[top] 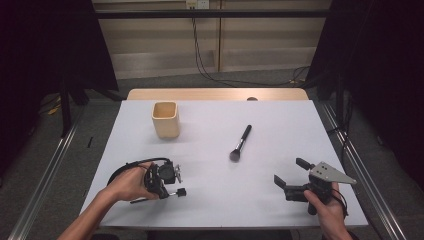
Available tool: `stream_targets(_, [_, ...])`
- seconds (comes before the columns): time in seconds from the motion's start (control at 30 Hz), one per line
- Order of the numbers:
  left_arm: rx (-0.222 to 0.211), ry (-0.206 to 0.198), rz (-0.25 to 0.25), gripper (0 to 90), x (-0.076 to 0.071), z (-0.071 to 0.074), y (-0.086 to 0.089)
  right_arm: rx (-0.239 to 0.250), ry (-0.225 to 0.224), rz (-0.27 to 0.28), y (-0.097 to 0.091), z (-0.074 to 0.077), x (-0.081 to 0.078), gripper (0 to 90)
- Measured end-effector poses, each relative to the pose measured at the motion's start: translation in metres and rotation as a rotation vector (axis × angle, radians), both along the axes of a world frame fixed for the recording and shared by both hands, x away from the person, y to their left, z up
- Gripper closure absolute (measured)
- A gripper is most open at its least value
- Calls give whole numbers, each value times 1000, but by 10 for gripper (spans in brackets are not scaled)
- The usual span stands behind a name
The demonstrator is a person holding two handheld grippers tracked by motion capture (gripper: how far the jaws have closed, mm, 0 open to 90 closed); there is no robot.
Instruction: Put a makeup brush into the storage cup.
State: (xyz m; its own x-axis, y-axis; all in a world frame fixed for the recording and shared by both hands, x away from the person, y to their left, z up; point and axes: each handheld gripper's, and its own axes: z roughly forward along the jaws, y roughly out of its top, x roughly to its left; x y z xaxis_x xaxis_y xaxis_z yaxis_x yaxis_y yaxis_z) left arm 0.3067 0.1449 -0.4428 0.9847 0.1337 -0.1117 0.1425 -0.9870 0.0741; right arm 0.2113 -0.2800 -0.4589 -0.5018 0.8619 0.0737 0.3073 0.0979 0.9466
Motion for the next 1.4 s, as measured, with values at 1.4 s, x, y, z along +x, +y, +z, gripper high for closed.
stream_targets(1.4, [-429, -14, 391, 863, 22, 34, 52, 0, -4, -2, 1, 0, 1, 0])
